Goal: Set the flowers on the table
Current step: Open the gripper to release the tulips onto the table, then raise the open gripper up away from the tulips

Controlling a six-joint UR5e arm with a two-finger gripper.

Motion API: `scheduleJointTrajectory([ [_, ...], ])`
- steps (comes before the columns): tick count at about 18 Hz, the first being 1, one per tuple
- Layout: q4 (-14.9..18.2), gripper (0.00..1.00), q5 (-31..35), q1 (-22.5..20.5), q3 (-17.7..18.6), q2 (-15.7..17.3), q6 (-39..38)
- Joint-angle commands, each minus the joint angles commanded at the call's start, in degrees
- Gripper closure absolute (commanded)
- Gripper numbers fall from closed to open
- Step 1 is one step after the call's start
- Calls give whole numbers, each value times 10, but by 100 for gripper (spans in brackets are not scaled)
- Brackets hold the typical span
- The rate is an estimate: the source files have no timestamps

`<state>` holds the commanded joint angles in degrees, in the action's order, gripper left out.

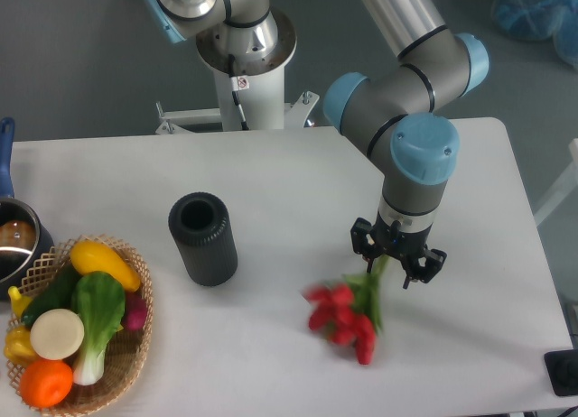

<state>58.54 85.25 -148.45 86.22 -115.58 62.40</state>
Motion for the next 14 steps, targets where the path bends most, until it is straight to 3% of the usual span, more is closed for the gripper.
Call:
scheduleJointTrajectory([
  [1,-3,1,1,-1,0,0,-1],
  [4,-10,0,2,-3,4,0,-8],
  [7,-21,0,2,-15,32,16,-4],
  [11,-109,0,4,-26,102,46,1],
  [14,-112,0,4,-45,106,54,5],
])
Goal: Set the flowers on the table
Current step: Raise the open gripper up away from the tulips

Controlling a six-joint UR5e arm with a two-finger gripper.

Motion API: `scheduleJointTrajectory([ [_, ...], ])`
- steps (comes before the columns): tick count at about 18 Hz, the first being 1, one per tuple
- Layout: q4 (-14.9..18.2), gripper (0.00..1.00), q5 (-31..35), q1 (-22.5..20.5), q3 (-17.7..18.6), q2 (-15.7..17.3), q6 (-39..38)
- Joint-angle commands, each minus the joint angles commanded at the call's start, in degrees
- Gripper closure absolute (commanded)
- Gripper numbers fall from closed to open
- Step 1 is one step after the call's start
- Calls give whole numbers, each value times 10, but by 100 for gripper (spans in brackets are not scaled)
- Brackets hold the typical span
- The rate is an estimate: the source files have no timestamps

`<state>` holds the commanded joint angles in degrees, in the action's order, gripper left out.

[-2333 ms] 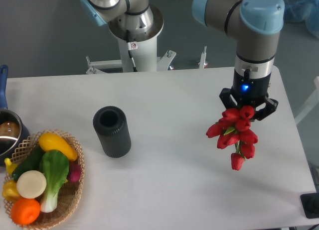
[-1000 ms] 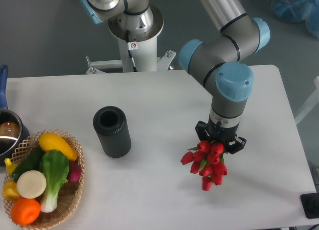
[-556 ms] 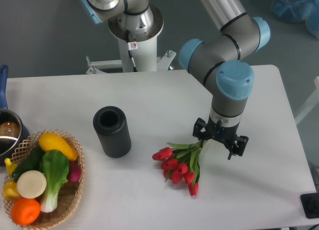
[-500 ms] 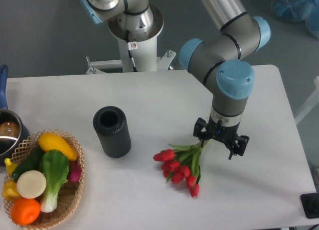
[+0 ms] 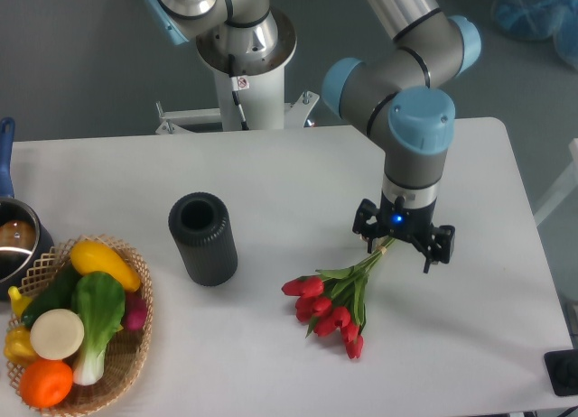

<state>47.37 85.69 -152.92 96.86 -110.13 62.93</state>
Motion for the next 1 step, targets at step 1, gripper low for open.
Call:
scheduleJointTrajectory([
  [1,-1,0,1,-4,1,1,1],
])
